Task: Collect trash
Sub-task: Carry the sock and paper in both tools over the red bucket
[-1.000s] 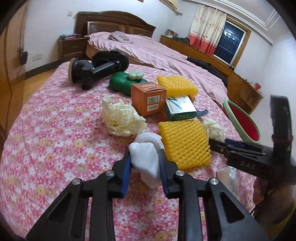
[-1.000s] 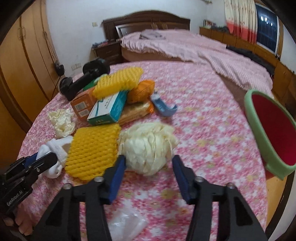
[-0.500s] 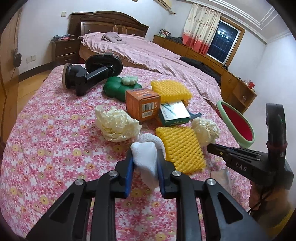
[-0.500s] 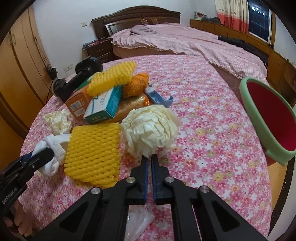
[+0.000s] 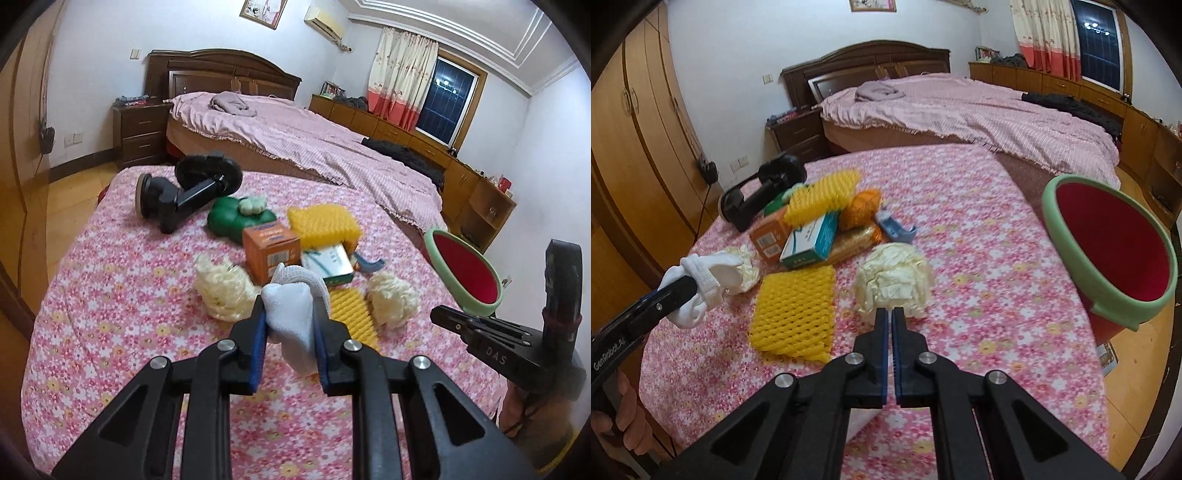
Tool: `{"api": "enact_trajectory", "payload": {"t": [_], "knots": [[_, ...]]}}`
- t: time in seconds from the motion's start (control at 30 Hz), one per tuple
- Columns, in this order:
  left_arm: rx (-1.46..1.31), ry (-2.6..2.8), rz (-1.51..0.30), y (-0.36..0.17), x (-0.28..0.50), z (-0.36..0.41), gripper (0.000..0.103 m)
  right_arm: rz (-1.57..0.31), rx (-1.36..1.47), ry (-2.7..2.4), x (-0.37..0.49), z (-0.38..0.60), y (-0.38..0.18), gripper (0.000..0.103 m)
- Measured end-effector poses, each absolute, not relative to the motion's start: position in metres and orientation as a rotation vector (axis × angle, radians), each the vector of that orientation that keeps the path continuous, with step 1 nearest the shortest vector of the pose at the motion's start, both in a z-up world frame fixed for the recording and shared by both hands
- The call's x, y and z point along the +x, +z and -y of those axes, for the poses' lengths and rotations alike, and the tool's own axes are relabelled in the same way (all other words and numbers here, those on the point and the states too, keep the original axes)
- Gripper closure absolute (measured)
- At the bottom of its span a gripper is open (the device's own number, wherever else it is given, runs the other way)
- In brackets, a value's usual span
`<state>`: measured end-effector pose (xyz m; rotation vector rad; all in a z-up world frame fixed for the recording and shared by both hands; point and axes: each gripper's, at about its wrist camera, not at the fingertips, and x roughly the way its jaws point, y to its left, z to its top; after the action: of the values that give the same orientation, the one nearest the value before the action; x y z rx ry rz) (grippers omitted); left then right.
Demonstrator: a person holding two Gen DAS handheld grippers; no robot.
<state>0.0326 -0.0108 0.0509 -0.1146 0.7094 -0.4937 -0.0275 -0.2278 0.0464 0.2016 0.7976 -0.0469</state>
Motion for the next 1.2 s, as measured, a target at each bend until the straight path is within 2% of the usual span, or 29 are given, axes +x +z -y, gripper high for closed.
{"api": "enact_trajectory", "payload": {"t": [0.1,0.13,0.23,0.27,0.63,0.77,1.2], "knots": [[-0.107,-0.481,-0.707,0.054,0.036,0.019,0.08,-0.79,0.238,-0.047,-0.024,0.234,0.048,0.099],[-0.106,-0.475,-0.711,0.053,0.038,0.022,0.08,-0.792,0.252,-0.048,-0.022,0.236,0.047,0.094],[-0.107,-0.454,-0.722,0.051,0.045,0.026,0.08,-0.794,0.274,-0.06,-0.014,0.238,0.044,0.048],[-0.107,-0.449,-0.724,0.05,0.047,0.026,0.08,-0.794,0.279,-0.055,-0.012,0.238,0.043,0.045],[-0.092,-0.407,-0.743,0.042,0.065,0.034,0.08,-0.879,0.291,-0.018,0.028,0.233,0.009,0.045],[-0.08,-0.42,-0.735,0.047,0.064,0.044,0.08,-0.876,0.303,0.011,0.029,0.235,0.007,0.063],[-0.016,-0.567,-0.755,0.072,0.07,0.107,0.08,-0.793,0.309,-0.085,-0.007,0.288,0.043,0.065]]}}
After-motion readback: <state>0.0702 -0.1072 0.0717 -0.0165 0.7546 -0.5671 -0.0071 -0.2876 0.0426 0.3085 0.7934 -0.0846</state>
